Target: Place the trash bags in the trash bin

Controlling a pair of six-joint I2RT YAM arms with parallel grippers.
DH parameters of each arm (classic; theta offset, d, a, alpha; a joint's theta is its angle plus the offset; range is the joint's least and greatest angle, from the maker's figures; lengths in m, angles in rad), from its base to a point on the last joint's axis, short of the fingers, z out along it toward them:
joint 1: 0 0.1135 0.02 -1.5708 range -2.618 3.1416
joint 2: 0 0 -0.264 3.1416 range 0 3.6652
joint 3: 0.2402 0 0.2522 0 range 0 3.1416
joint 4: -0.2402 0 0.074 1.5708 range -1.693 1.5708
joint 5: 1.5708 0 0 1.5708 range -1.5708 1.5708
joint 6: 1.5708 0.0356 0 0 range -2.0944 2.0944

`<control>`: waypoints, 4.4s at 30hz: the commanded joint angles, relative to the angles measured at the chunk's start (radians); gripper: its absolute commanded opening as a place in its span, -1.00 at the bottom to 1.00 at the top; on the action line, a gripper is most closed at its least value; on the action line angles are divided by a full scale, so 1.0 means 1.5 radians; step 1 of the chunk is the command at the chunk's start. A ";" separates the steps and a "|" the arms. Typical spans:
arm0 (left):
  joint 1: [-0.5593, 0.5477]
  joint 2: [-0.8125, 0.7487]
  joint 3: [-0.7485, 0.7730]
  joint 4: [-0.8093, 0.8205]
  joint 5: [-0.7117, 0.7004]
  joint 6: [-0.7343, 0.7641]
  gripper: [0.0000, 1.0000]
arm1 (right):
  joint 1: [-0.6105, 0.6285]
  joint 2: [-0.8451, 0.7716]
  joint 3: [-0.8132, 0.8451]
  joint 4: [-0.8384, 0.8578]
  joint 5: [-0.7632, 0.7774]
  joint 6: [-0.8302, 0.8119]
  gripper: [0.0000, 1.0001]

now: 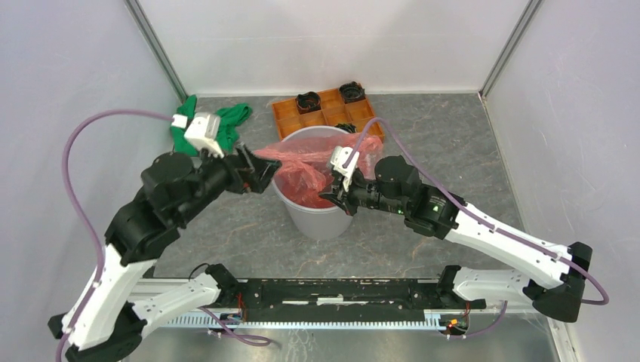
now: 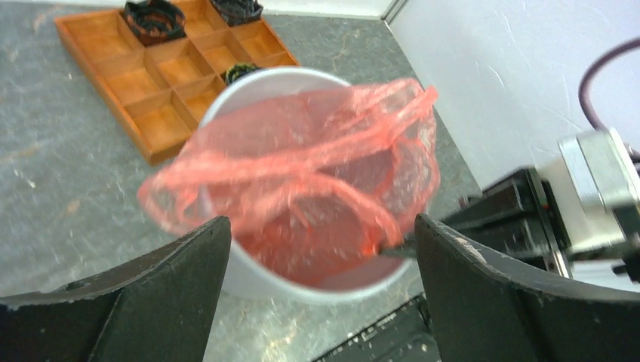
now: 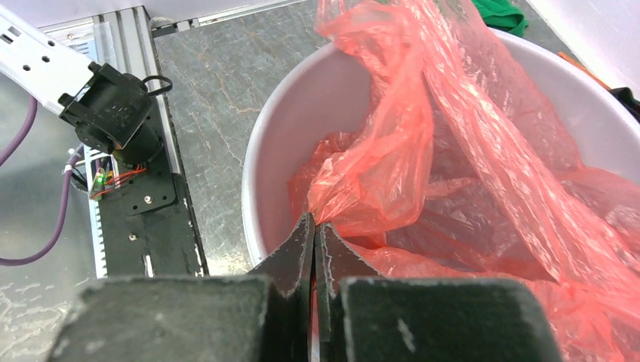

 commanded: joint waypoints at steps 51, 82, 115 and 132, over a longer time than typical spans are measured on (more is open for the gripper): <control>0.331 0.044 -0.184 0.139 0.238 -0.044 0.06 | -0.017 0.025 0.051 -0.029 -0.082 -0.141 -0.41; 0.361 0.070 -0.149 0.106 0.236 -0.005 -0.96 | 0.054 0.092 0.140 -0.031 -0.167 -0.029 -0.99; 0.361 0.035 -0.274 0.147 0.236 0.013 -0.96 | 0.083 -0.271 -0.149 0.026 0.444 0.080 0.80; 0.361 0.044 -0.243 0.125 0.255 0.017 -0.96 | -0.558 -0.215 -0.362 0.587 -0.400 0.435 0.93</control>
